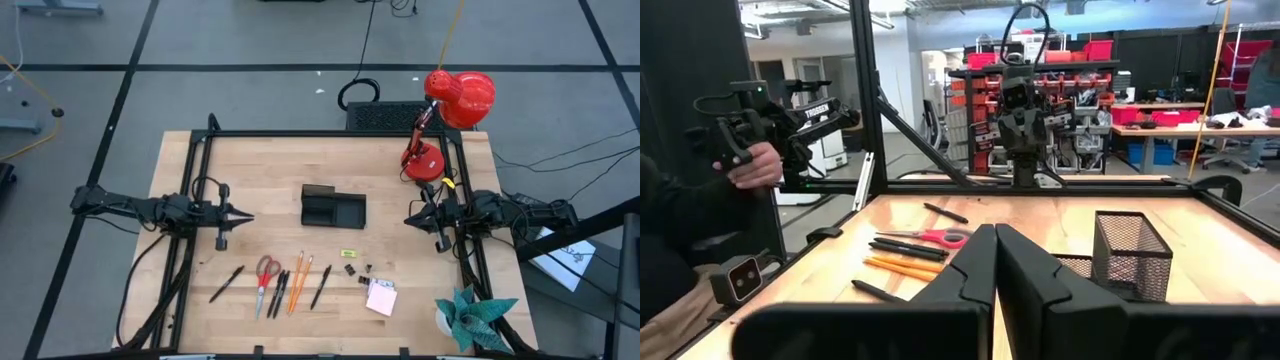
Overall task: Pick and place office supplies into organizer
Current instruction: Put the binder clip into the desk organizer
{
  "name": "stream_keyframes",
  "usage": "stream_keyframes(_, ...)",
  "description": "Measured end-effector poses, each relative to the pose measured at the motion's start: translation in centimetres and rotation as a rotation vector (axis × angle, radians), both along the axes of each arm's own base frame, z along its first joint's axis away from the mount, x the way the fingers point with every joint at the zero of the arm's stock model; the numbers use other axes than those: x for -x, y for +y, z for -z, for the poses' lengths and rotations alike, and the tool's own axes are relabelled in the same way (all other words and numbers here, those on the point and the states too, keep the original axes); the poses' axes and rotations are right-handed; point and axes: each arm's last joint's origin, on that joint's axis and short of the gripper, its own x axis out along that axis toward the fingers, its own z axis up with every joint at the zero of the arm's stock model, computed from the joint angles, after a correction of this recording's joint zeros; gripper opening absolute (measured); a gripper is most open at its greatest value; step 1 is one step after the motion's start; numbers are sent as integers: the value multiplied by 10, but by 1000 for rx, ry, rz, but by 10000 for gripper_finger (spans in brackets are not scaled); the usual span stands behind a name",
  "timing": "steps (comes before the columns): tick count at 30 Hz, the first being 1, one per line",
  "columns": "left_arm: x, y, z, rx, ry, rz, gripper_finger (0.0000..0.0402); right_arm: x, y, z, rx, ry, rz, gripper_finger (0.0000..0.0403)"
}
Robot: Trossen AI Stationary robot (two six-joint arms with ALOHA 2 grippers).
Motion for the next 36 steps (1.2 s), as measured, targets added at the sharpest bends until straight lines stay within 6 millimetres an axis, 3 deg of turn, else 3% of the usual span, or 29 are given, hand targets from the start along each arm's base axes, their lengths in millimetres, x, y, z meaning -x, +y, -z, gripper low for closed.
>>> stream_keyframes(6, 0, 0, -10, -73, -102, -9, 35, -2, -1, 2, 73, 14, 55, 4)
stream_keyframes(15, 0, 0, -11, -134, -113, -12, 35, -11, -2, 1, 61, 31, 80, 4)
stream_keyframes(29, 0, 2, -11, -122, -109, -61, 35, -32, 16, 16, 129, 182, 77, 5)
stream_keyframes(36, 0, 2, -11, -123, -109, -63, 35, -48, 27, 12, 133, 233, 119, 52)
